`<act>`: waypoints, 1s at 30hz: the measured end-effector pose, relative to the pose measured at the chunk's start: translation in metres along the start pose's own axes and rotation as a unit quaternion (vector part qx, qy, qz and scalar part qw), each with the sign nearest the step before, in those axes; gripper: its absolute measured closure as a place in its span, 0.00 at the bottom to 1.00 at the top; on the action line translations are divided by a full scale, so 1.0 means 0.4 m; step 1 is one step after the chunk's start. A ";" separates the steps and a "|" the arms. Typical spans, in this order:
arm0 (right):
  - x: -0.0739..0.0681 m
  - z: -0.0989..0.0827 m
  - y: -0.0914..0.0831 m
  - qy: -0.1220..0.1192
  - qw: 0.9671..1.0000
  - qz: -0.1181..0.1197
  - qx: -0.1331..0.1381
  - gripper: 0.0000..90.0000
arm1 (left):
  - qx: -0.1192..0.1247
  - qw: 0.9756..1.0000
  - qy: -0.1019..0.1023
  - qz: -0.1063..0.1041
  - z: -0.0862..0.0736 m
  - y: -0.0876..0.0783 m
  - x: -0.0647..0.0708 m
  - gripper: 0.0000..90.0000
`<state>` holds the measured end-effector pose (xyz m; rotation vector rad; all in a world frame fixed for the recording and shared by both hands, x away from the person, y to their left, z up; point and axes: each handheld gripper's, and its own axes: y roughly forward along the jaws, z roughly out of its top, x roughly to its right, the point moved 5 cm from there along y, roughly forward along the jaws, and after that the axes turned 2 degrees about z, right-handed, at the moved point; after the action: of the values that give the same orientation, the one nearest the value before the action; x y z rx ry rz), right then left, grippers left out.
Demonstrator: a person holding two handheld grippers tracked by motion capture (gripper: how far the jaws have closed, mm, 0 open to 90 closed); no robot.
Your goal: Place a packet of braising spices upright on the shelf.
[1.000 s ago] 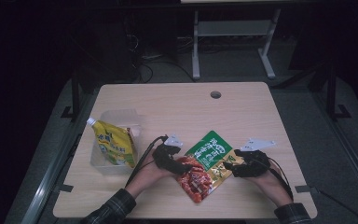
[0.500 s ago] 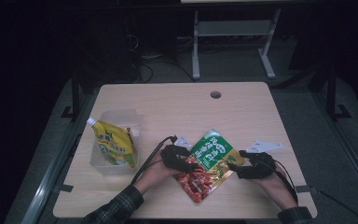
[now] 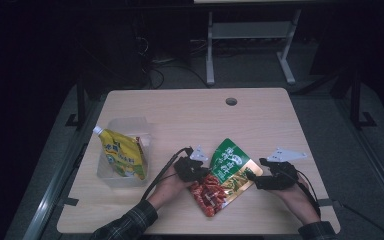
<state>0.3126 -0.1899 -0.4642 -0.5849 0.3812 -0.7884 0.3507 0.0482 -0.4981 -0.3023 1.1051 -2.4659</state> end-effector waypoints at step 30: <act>-0.039 0.001 0.038 0.045 0.996 0.075 0.009 0.20 | 0.138 0.986 -0.085 0.026 0.055 -0.194 -0.065 1.00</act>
<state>0.3109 -0.1693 -0.4720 -0.4999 0.4945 -0.6743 0.3598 0.0918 -0.4262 -0.3850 0.6841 -2.4539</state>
